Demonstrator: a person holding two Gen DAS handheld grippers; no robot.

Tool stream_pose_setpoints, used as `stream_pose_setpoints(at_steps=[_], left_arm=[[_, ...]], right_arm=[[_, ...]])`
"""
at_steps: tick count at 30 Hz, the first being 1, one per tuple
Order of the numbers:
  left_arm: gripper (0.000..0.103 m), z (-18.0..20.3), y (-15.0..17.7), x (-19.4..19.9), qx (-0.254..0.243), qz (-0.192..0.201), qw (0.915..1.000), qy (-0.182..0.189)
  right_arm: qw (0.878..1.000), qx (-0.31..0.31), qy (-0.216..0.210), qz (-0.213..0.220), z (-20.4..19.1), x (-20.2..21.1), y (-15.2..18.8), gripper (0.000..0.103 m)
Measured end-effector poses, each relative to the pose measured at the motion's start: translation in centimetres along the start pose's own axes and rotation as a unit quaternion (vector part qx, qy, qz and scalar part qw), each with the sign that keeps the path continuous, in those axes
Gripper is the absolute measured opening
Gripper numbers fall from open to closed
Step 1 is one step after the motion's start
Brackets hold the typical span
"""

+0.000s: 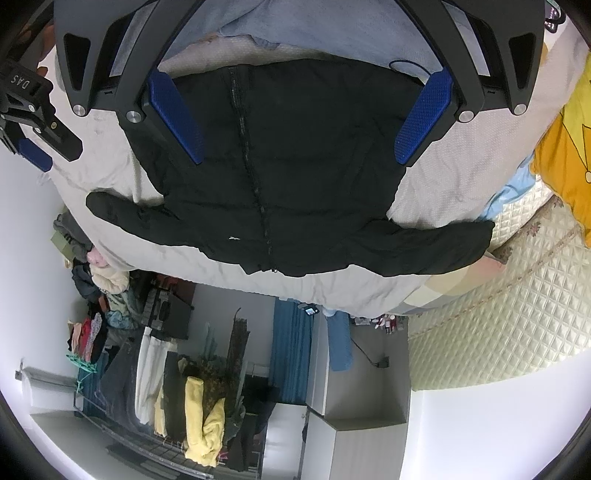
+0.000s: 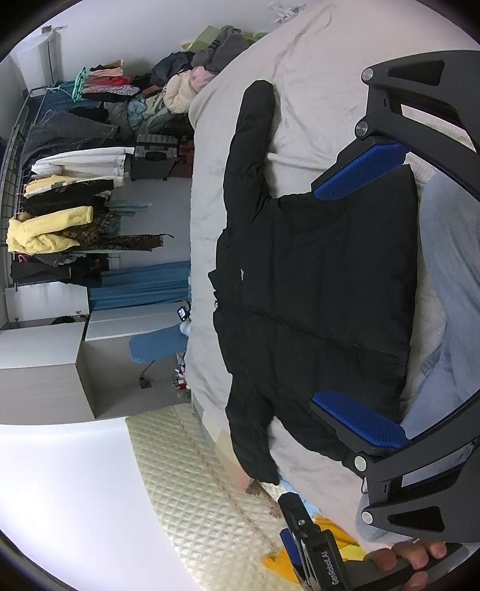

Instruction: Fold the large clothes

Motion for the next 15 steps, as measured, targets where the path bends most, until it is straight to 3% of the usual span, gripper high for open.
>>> stream_pose_setpoints(at_steps=[9, 13, 15], left_arm=[[0.103, 0.8, -0.3, -0.4, 0.004, -0.005, 1.0000, 0.000], [0.103, 1.4, -0.2, -0.6, -0.004, -0.009, 0.9999, 0.012], [0.103, 1.6, -0.1, -1.0, -0.005, -0.014, 0.9998, 0.015]], right_arm=[[1.000, -0.006, -0.002, -0.003, 0.4, -0.2, -0.4, 0.103], [1.000, -0.018, -0.023, 0.004, 0.3, 0.8, -0.7, 0.103], [1.000, -0.012, -0.009, 0.004, 0.3, 1.0, -0.7, 0.103]])
Point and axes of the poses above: each gripper's, at about its wrist camera, not at the fingertips, and x roughly against the way its jaws point, z to its right, y to its underside, the point moved 6 cm from there along -x, roughly the way its jaws point, and after that the axes turned 12 degrees about y, right-handed, at the moved point
